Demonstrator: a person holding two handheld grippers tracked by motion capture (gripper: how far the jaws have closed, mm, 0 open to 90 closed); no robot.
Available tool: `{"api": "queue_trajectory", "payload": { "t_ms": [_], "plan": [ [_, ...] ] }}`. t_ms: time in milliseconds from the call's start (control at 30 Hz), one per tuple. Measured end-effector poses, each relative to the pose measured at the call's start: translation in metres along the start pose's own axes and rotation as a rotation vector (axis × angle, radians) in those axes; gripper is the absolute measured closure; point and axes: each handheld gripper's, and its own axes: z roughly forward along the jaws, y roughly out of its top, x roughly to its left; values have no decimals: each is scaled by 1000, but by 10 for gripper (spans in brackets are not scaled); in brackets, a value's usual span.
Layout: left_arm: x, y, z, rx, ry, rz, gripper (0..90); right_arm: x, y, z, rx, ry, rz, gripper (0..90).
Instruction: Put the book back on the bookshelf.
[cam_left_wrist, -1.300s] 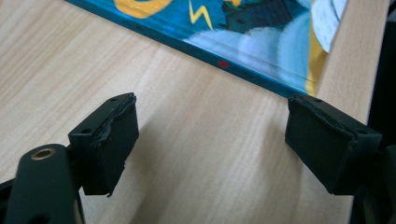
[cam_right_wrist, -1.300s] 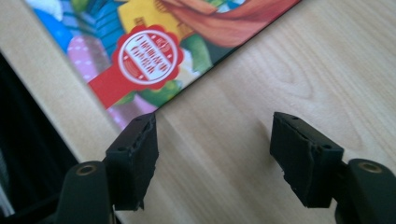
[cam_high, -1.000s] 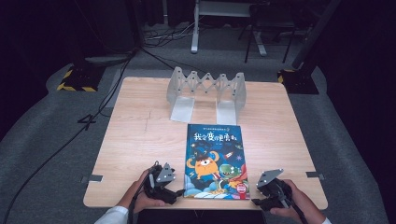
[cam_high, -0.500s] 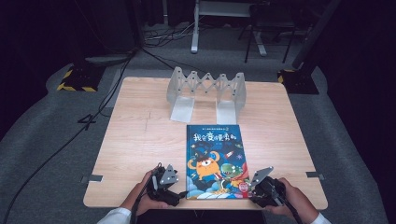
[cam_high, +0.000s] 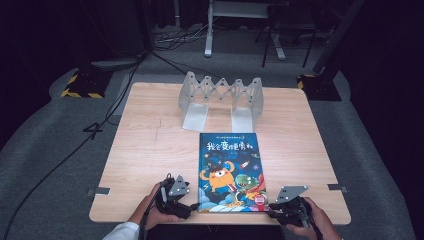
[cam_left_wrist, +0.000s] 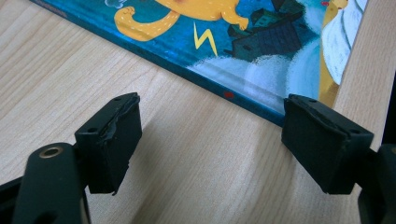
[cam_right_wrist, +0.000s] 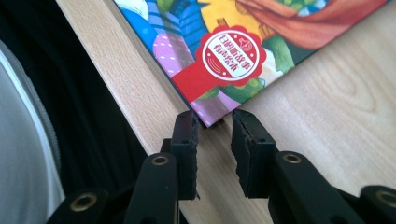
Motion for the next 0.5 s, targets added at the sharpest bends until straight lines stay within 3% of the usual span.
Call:
{"api": "queue_trajectory", "payload": {
  "t_ms": [133,300,433,500],
  "plan": [
    [-2,0,0,1,6,2,197,4,21,2,165,-30,-72,769],
    [-2,0,0,1,6,1,197,3,24,2,148,-16,-57,767],
    [-2,0,1,2,8,1,191,6,23,1,240,-35,-83,710],
    [-4,1,2,5,9,10,187,6,24,1,253,-32,-103,714]
  ]
}}
